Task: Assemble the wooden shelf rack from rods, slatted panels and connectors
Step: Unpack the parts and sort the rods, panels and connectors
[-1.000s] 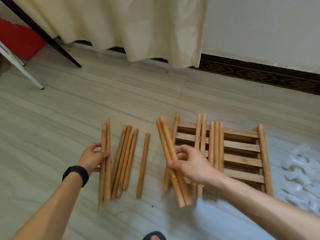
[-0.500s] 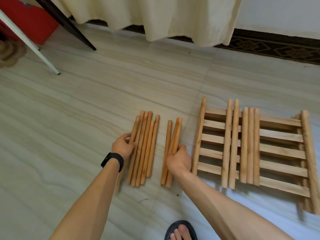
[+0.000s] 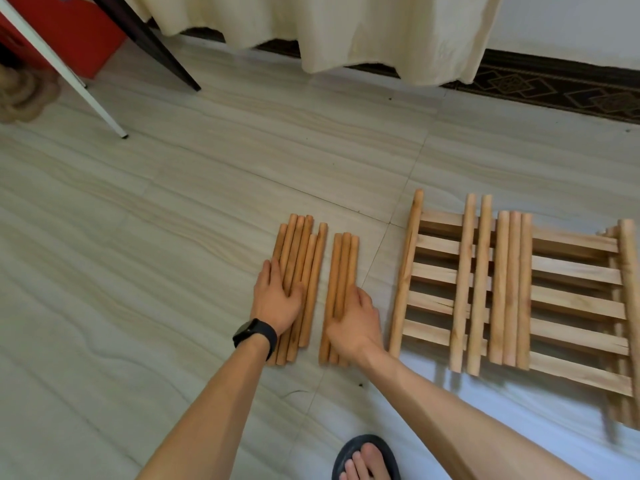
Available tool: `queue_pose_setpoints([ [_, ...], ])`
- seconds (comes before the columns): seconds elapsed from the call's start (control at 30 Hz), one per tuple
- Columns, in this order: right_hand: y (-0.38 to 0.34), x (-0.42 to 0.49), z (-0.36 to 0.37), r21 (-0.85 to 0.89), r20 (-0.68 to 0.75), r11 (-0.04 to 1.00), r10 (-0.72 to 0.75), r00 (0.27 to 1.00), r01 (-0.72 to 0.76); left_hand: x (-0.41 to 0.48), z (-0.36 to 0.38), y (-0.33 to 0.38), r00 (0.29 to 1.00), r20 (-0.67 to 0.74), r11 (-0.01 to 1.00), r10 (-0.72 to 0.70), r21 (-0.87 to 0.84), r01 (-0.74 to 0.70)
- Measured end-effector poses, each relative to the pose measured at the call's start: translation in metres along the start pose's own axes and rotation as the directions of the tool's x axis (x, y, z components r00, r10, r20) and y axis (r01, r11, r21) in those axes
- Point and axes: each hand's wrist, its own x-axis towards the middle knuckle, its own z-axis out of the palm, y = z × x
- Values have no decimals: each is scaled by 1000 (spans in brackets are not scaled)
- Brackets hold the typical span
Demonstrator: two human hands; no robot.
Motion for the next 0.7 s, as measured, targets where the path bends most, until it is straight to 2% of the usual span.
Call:
queue_pose_setpoints([
  [0.07,-2,-1,-1,64,72,997,-50,996,45,3,3,3,1000,9,1000,14,9,-14],
  [0.17,-3,-1,-3,61,169,993,-109,979,101,5,5,5,997,63,974,46,220,-59],
  [0.3,3,3,-6,-150,256,975,-124,959,166,1,13,0,990,128,914,62,390,-108],
  [0.43,-4,3,-19,-201,308,961,-124,943,192,0,14,-1,990,134,904,50,415,-101],
  [0.57,-20,-13,-57,-158,261,940,-254,931,301,-2,5,12,991,114,907,69,407,-110],
  [0.7,2,-34,-125,-199,120,907,-354,928,372,-17,6,58,973,51,905,224,361,-227],
])
